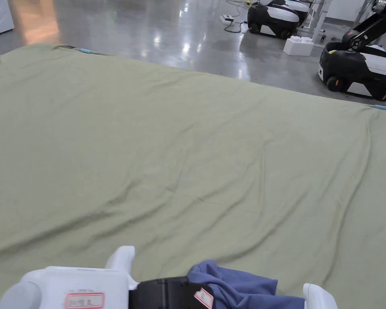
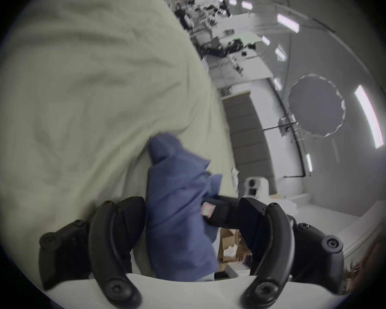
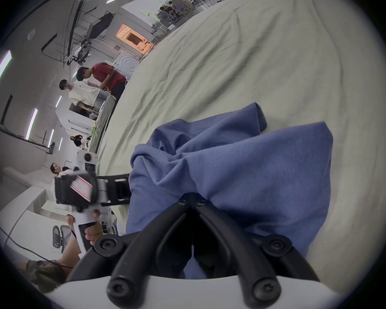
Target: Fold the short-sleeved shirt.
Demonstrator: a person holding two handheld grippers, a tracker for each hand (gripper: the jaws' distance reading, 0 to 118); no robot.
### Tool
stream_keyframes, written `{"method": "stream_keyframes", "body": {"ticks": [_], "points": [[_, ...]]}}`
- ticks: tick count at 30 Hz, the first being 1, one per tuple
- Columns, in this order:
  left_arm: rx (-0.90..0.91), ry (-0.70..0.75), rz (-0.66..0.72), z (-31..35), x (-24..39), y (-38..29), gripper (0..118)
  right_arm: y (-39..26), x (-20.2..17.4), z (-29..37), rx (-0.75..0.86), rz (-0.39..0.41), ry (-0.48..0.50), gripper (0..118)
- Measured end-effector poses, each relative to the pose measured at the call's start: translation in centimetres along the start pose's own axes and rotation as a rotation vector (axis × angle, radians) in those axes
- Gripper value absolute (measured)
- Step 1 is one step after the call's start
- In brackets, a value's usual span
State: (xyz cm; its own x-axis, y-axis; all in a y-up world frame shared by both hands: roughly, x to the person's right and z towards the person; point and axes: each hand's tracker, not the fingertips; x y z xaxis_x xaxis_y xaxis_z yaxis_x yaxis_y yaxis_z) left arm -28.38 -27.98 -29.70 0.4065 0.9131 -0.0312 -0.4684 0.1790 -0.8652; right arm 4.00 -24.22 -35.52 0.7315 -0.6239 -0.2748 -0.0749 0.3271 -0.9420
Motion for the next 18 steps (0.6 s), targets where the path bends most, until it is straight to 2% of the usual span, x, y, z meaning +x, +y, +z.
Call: {"method": "stream_keyframes", "body": {"ticks": [1, 3, 4, 5, 6, 7, 8, 9, 11, 12, 13, 18], "points": [[-0.046, 0.059, 0.003, -0.7, -0.5, -0.1, 97, 0.0, 0.0, 0.0, -0.001, 0.003, -0.002, 2], [-0.113, -0.029, 0.048, -2.6, -1.0, -0.6, 96, 0.1, -0.1, 0.0, -0.005, 0.006, -0.004, 2], [-0.063, -0.008, 0.059, -3.3, -0.9, -0.8, 95, 0.1, -0.2, 0.0, -0.006, 0.006, -0.007, 2], [-0.049, 0.011, 0.070, -3.6, -0.6, -0.9, 86, 0.1, -0.2, 0.1, -0.004, 0.005, -0.007, 2], [-0.055, 0.076, 0.083, -4.0, -0.6, -0.8, 63, 0.1, -0.3, 0.4, 0.001, 0.001, -0.011, 2], [-0.058, 0.123, 0.089, -4.2, -1.1, -0.9, 46, 0.1, -0.3, 0.7, 0.007, -0.003, -0.014, 2], [-0.039, 0.039, 0.135, -4.1, -1.7, -1.0, 46, 0.1, -0.4, 0.9, 0.000, -0.002, -0.044, 2], [-0.067, 0.001, 0.181, -3.5, -1.9, -0.7, 45, 0.1, -0.3, 1.5, 0.014, -0.018, -0.003, 2], [-0.095, -0.009, 0.212, -2.4, -1.7, 0.0, 45, -0.2, -0.2, 2.7, 0.040, -0.070, 0.030, 2], [-0.096, -0.002, 0.193, -1.6, -1.7, 0.3, 46, -0.2, -0.2, 3.3, 0.046, -0.071, 0.032, 2], [-0.103, -0.555, 0.249, -1.8, 1.5, 0.9, 46, -0.2, -0.3, 3.9, 0.052, -0.068, 0.023, 2], [-0.091, -0.428, 0.152, 5.5, 0.3, 4.0, 46, -0.2, -1.5, 5.3, 0.116, -0.022, -0.147, 2]]}}
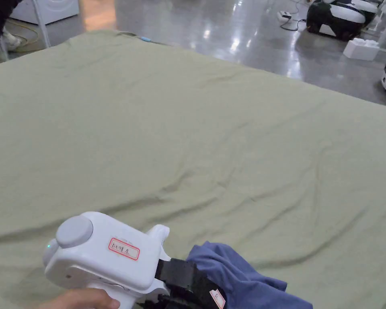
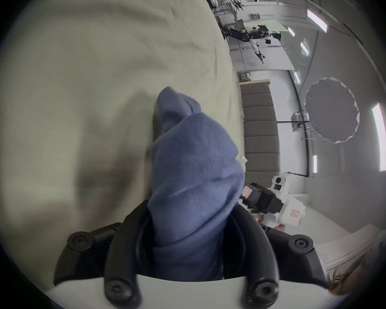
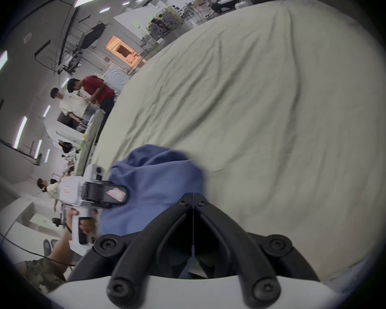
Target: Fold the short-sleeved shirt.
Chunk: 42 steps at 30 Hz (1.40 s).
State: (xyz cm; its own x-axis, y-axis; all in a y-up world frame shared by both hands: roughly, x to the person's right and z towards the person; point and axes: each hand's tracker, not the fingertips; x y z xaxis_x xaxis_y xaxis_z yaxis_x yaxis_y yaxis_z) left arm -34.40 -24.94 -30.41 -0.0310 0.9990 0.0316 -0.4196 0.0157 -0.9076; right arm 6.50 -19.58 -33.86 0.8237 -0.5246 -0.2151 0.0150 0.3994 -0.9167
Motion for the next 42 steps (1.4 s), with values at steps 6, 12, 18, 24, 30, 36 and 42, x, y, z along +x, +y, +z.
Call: {"method": "stream_keyframes", "body": {"ticks": [6, 12, 18, 24, 30, 36, 42], "points": [[0.038, 0.180, -0.025, 10.4, 2.7, 2.8, 46, 0.0, -2.8, -0.6, -0.006, 0.009, -0.007, 2], [0.097, 0.334, -0.029, 20.5, 4.8, 4.9, 46, 0.3, -6.2, -1.0, 0.018, 0.050, -0.057, 2], [0.138, 0.490, -0.044, 27.4, 6.8, 6.6, 46, 0.3, -8.5, -2.3, 0.002, 0.069, -0.086, 2], [0.141, 1.209, -0.128, 34.7, 8.0, 8.9, 46, 0.0, -10.4, -3.6, -0.041, 0.104, -0.086, 2], [0.110, 1.368, -0.124, 36.9, 8.3, 11.0, 46, 0.2, -10.9, -3.4, -0.036, 0.106, -0.098, 2], [0.142, 1.377, -0.091, 37.3, 5.8, 11.4, 47, 1.0, -10.5, -3.4, -0.033, 0.108, -0.124, 2], [0.211, 1.446, -0.184, 38.3, 5.9, 10.0, 77, 1.0, -9.9, -3.9, -0.047, 0.096, -0.105, 2]]}}
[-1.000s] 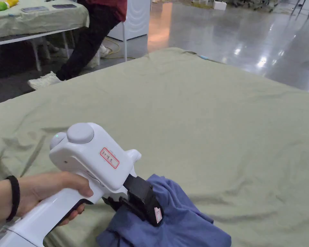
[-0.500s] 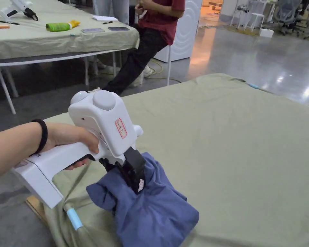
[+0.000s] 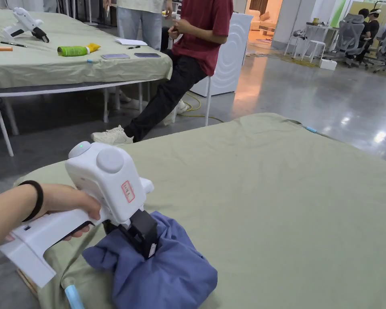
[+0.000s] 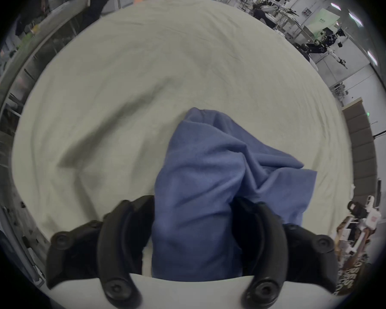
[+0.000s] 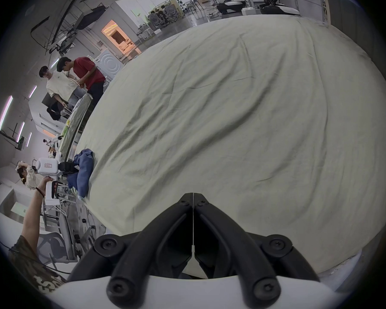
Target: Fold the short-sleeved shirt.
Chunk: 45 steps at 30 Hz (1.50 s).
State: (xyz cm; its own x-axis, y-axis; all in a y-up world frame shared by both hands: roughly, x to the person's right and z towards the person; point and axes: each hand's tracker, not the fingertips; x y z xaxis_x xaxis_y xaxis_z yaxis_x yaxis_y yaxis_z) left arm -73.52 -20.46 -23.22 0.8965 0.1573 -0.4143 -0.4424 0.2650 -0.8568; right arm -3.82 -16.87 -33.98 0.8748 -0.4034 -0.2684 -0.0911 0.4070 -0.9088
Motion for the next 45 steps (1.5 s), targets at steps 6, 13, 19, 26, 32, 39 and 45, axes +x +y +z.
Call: {"method": "stream_keyframes", "body": {"ticks": [6, 13, 19, 26, 32, 39, 45], "points": [[0.217, 0.122, 0.022, 9.1, 0.2, -2.2, 83, 0.4, 0.5, 0.5, 0.000, 0.037, 0.058, 2], [0.484, -0.349, 0.245, 9.5, 10.5, -11.0, 11, 0.3, 3.4, 1.7, 0.086, 0.046, 0.089, 2], [0.439, -0.663, 0.285, 1.5, 24.6, -12.0, 9, 0.8, 7.9, 5.3, 0.270, 0.029, 0.000, 2], [0.960, -0.497, -0.069, 8.1, 40.3, -11.4, 9, 1.8, 9.9, 10.9, 0.609, 0.151, -0.182, 2], [1.290, -0.173, -0.382, 12.6, 47.9, -14.9, 9, 1.9, 8.7, 14.1, 0.848, 0.266, -0.258, 2], [1.269, -0.141, -0.414, 10.3, 49.5, -16.6, 9, 0.0, 6.6, 13.5, 1.056, 0.281, -0.354, 2], [1.163, -0.172, -0.301, 8.7, 47.5, -16.6, 3, -1.2, 5.2, 12.2, 1.103, 0.350, -0.402, 2]]}}
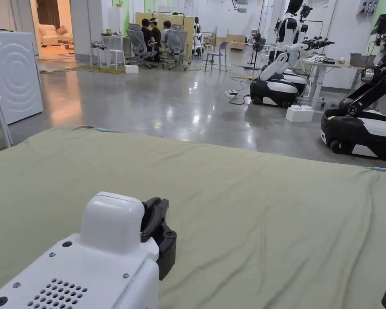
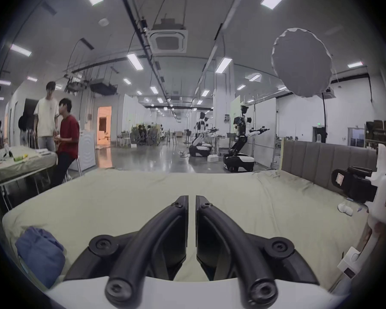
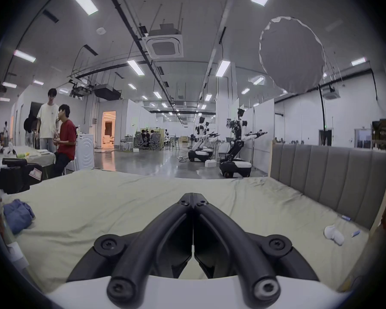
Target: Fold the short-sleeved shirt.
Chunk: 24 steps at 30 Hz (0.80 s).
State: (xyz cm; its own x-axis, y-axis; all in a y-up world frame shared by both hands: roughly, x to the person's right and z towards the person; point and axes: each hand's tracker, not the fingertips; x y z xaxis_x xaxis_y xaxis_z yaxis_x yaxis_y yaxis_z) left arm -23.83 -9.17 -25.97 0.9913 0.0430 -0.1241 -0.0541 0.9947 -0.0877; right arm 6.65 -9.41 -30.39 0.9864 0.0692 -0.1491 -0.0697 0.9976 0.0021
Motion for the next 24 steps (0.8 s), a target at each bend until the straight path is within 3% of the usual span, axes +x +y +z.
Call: {"method": "stream_keyframes", "body": {"ticks": [7, 18, 19, 20, 21, 22, 23, 24], "points": [[-0.024, 0.076, -0.033, 0.4, -0.3, 0.6, 0, 0.4, -0.2, -0.2, -0.005, 0.003, 0.032, 2], [0.096, 0.066, -0.160, -0.2, 1.6, 1.4, 4, -0.4, 1.1, -0.6, -0.012, 0.028, -0.033, 3], [0.104, 0.048, -0.185, -0.2, 1.9, 1.4, 24, -0.3, 1.2, -0.5, -0.002, 0.041, -0.057, 18], [0.103, 0.044, -0.194, -0.2, 2.2, 1.4, 53, -0.2, 1.3, -0.5, -0.003, 0.044, -0.059, 46], [0.102, 0.045, -0.204, -0.5, 2.6, 1.4, 94, -0.1, 1.5, -0.7, -0.017, 0.043, -0.059, 81], [0.096, 0.058, -0.204, -0.6, 2.7, 1.5, 118, 0.0, 1.7, -1.0, -0.040, 0.039, -0.057, 112], [0.033, 0.102, -0.182, -0.4, 2.3, 0.3, 118, 0.0, 1.7, -1.1, -0.054, 0.032, -0.052, 118], [0.100, 0.066, -0.183, -0.7, 2.7, 0.7, 118, -0.2, 1.8, -1.1, -0.048, 0.023, -0.038, 118]]}}
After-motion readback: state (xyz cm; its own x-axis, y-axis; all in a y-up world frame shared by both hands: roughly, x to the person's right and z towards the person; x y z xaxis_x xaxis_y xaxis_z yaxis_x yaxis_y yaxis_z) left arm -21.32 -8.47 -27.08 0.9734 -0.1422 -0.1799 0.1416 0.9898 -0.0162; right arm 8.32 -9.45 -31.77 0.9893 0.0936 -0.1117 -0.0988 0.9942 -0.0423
